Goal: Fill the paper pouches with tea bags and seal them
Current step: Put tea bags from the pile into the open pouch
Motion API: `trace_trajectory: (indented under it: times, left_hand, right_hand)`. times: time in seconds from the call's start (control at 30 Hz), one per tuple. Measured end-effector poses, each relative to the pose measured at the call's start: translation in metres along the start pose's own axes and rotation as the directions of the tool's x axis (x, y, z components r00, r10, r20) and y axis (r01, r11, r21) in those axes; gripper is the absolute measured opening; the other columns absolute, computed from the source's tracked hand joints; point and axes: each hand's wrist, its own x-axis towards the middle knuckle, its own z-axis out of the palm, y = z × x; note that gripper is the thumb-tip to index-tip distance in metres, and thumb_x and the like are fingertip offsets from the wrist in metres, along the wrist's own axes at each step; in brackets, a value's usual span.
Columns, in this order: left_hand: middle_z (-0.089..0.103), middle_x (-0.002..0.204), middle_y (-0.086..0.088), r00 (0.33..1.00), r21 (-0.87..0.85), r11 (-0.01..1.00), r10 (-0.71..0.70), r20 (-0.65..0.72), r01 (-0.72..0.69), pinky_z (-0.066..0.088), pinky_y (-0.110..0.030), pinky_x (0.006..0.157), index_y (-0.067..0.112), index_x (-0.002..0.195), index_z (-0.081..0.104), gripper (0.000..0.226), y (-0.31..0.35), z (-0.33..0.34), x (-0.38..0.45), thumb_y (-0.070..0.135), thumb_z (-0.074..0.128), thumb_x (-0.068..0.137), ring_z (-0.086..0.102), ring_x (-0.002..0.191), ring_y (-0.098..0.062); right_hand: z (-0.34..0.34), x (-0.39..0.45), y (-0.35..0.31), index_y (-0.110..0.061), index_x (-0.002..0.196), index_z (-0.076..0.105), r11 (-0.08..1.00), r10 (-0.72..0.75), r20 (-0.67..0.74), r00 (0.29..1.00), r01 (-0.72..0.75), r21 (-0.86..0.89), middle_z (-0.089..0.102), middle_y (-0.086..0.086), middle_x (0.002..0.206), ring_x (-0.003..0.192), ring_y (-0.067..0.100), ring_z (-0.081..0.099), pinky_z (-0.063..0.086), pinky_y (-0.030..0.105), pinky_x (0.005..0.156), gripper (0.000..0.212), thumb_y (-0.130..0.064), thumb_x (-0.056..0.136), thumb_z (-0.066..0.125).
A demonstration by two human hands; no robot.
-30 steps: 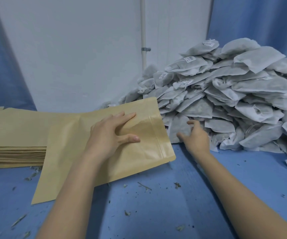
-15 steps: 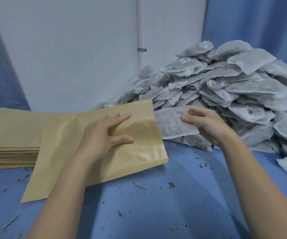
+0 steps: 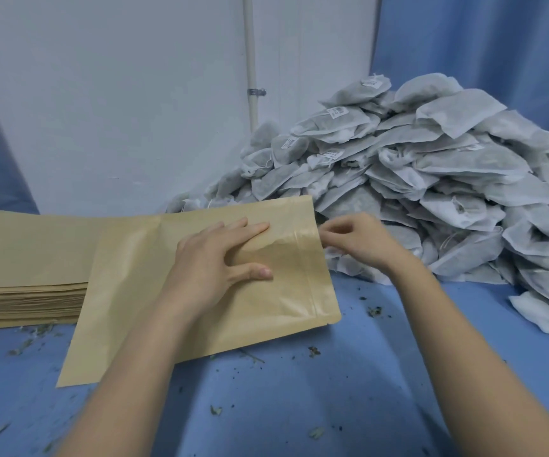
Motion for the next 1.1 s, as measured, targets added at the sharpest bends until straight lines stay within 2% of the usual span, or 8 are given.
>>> trace_trajectory:
  times: [0.1, 0.17, 0.3, 0.47, 0.6, 0.73, 0.93, 1.1]
  left_hand:
    - [0.04, 0.146, 0.015, 1.0, 0.011, 1.0, -0.001, 0.004, 0.001, 0.016, -0.038, 0.115, 0.062, 0.116, 0.04, 0.068, 0.0, 0.001, 0.0, 0.062, 0.062, 0.052, 0.026, 0.14, -0.01]
    - [0.04, 0.146, 0.014, 1.0, 0.014, 1.0, 0.001, 0.0, -0.001, 0.016, -0.038, 0.115, 0.062, 0.116, 0.04, 0.067, 0.0, 0.001, 0.001, 0.062, 0.062, 0.052, 0.026, 0.14, -0.011]
    - [0.04, 0.146, 0.014, 1.0, 0.017, 1.0, 0.003, -0.006, -0.002, 0.017, -0.038, 0.115, 0.06, 0.119, 0.042, 0.069, -0.001, 0.001, 0.001, 0.062, 0.061, 0.052, 0.026, 0.14, -0.011]
    - [0.04, 0.146, 0.014, 0.998, 0.026, 0.999, -0.017, -0.065, 0.019, 0.017, -0.038, 0.115, 0.052, 0.125, 0.048, 0.072, -0.004, -0.001, 0.001, 0.06, 0.061, 0.055, 0.027, 0.14, -0.012]
    - [0.04, 0.147, 0.011, 0.994, 0.016, 0.999, -0.028, -0.108, 0.029, 0.018, -0.039, 0.115, 0.05, 0.126, 0.049, 0.073, -0.006, -0.004, 0.001, 0.059, 0.062, 0.056, 0.027, 0.14, -0.012]
    - [0.041, 0.146, 0.011, 0.993, 0.008, 0.999, -0.032, -0.117, 0.034, 0.019, -0.039, 0.115, 0.048, 0.126, 0.051, 0.072, -0.008, -0.006, 0.001, 0.057, 0.064, 0.056, 0.028, 0.14, -0.011]
    - [0.046, 0.141, 0.015, 0.989, -0.023, 1.0, 0.012, -0.15, -0.015, 0.022, -0.026, 0.112, 0.047, 0.123, 0.055, 0.07, -0.003, -0.003, 0.002, 0.056, 0.066, 0.054, 0.037, 0.128, 0.002]
    - [0.048, 0.139, 0.017, 0.995, -0.034, 0.996, 0.084, -0.057, -0.086, 0.022, -0.035, 0.114, 0.054, 0.119, 0.052, 0.067, 0.009, 0.008, 0.001, 0.059, 0.064, 0.054, 0.036, 0.131, -0.003]
  right_hand:
    - [-0.012, 0.007, 0.036, -0.024, 0.111, 0.062, 0.76, 0.096, -0.317, 0.944, -0.275, -0.589, 0.055, 0.005, 0.124, 0.116, 0.023, 0.046, 0.039, 0.035, 0.094, 0.036, -0.039, 0.079, 0.067]
    - [-0.011, 0.006, 0.056, -0.019, 0.127, 0.049, 0.609, 0.173, -0.392, 0.903, -0.411, -0.678, 0.041, 0.014, 0.133, 0.123, 0.033, 0.033, 0.031, 0.04, 0.099, 0.052, -0.037, 0.081, 0.065]
    - [-0.01, 0.001, 0.079, -0.014, 0.126, 0.056, 0.649, 0.031, -0.52, 0.854, -0.412, -0.639, 0.052, 0.017, 0.126, 0.114, 0.035, 0.042, 0.035, 0.04, 0.092, 0.033, -0.018, 0.093, 0.051]
    - [-0.018, 0.005, 0.055, -0.004, 0.088, 0.061, 0.845, -0.085, -0.561, 0.823, -0.239, -0.478, 0.062, 0.017, 0.089, 0.089, 0.036, 0.054, 0.038, 0.037, 0.071, 0.03, -0.026, 0.096, 0.042]
    - [-0.043, 0.006, 0.032, 0.006, 0.075, 0.054, 0.991, 0.023, -0.535, 0.845, -0.091, -0.1, 0.047, 0.017, 0.062, 0.069, 0.024, 0.047, 0.032, 0.028, 0.059, 0.038, -0.026, 0.094, 0.045]
    - [-0.06, -0.002, 0.02, 0.013, 0.089, 0.06, 0.911, 0.134, -0.343, 0.93, 0.02, 0.412, 0.054, 0.014, 0.07, 0.061, 0.026, 0.052, 0.05, 0.037, 0.06, 0.035, -0.021, 0.091, 0.055]
    - [-0.016, -0.003, -0.012, -0.004, 0.082, 0.068, 0.951, 0.008, 0.01, 1.0, -0.011, 0.311, 0.06, 0.003, 0.069, 0.061, 0.013, 0.055, 0.047, 0.024, 0.056, 0.016, -0.017, 0.089, 0.06]
    - [0.041, 0.01, -0.021, -0.005, 0.131, 0.044, 0.987, 0.074, 0.123, 0.99, -0.09, 0.134, 0.042, -0.008, 0.079, 0.072, 0.004, 0.042, 0.034, -0.002, 0.046, 0.032, -0.012, 0.1, 0.038]
